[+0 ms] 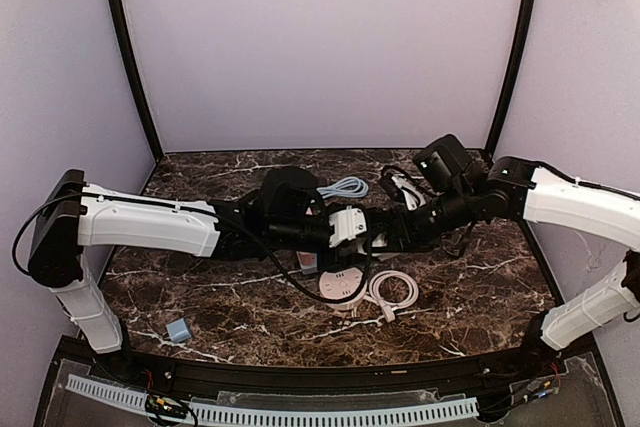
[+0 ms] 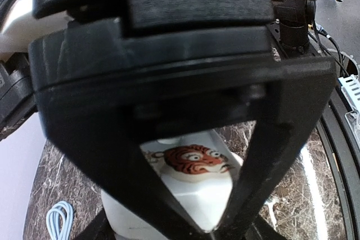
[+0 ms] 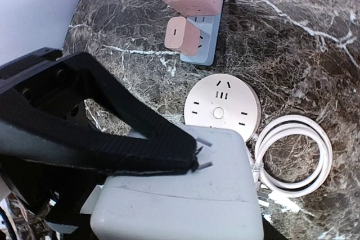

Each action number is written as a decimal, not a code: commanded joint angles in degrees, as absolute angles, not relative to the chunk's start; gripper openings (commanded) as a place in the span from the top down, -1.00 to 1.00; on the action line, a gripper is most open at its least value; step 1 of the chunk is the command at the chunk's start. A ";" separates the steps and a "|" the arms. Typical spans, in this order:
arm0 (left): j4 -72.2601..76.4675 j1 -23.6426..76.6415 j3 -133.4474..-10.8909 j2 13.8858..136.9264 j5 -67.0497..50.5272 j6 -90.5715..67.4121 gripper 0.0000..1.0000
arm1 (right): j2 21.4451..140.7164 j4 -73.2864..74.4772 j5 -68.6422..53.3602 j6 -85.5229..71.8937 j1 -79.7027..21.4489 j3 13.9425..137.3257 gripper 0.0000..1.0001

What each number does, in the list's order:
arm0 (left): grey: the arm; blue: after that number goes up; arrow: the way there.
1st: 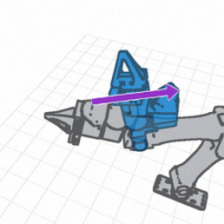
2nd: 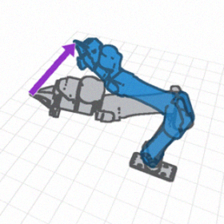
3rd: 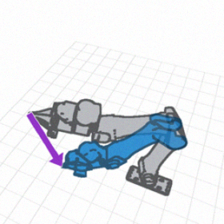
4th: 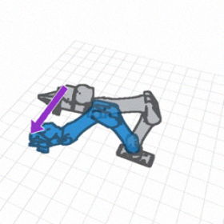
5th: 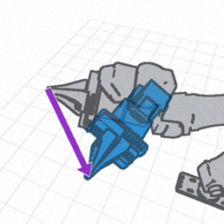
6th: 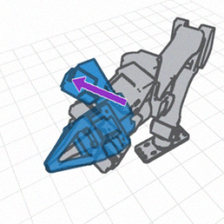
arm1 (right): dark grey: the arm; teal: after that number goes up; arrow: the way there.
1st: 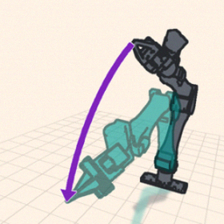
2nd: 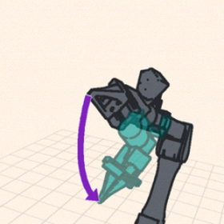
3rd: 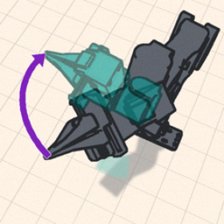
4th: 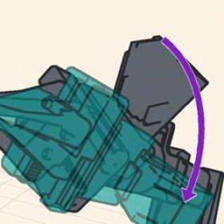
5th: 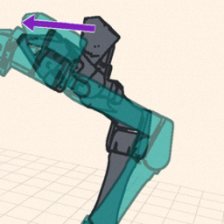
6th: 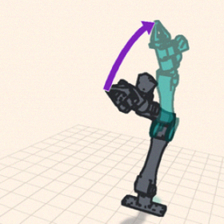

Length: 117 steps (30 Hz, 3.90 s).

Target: Insert the plug

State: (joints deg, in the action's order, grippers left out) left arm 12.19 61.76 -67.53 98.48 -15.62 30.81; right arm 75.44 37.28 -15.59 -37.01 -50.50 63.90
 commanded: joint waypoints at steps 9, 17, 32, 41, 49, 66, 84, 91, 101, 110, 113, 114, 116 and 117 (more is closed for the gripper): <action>13.36 61.70 -67.66 97.98 -11.64 27.29 -0.91 | 76.41 35.03 -11.41 -35.51 -50.10 63.25 0.75; 11.57 61.70 -64.40 97.00 -7.40 28.12 -0.98 | 73.47 35.95 -2.65 -34.98 -49.74 60.50 0.90; -14.92 61.72 -67.78 100.28 -14.66 50.39 -0.91 | 63.33 38.75 4.98 -34.71 -44.47 54.97 0.93; -21.23 62.95 -80.25 111.71 -20.53 56.95 -0.73 | 58.64 40.67 8.40 -34.66 -44.03 54.58 0.93; -25.19 65.97 -90.27 120.56 -17.77 60.09 -0.69 | 56.16 41.13 8.79 -34.50 -43.95 53.76 0.93; -31.10 66.88 -103.80 131.77 -7.55 59.91 0.00 | 53.11 40.98 7.32 -34.90 -43.90 51.50 0.95; -36.61 67.52 -111.05 132.76 -5.18 42.83 0.77 | 53.42 41.12 9.28 -34.18 -43.90 53.28 0.97; -42.98 69.37 -122.94 137.55 4.31 20.57 0.77 | 53.64 41.05 9.14 -34.01 -43.88 54.98 0.98; -52.79 70.79 -130.67 143.08 16.44 -5.70 0.77 | 53.96 41.11 9.13 -33.81 -43.88 55.62 1.00; -50.13 70.13 -130.15 143.71 16.95 -17.37 0.67 | 54.87 40.54 8.77 -33.13 -43.94 55.36 1.00; -47.88 69.32 -130.23 144.27 16.60 -19.13 0.65 | 55.40 40.38 8.33 -32.83 -43.90 55.37 1.00; -47.58 68.77 -130.14 144.48 16.23 -19.41 0.63 | 55.65 40.37 8.18 -32.81 -43.92 55.35 1.00; -46.50 67.99 -129.69 144.55 15.37 -19.99 0.48 | 56.33 40.44 7.88 -32.89 -43.90 55.49 1.00; -45.77 67.83 -129.53 144.52 15.07 -19.98 0.42 | 56.68 40.49 7.76 -32.94 -43.90 55.73 1.00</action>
State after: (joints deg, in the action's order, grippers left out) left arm -48.25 69.28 -129.08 144.49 15.84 -16.78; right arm 55.70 42.50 7.73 -33.43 -44.45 53.67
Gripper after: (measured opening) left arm 0.245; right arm 0.588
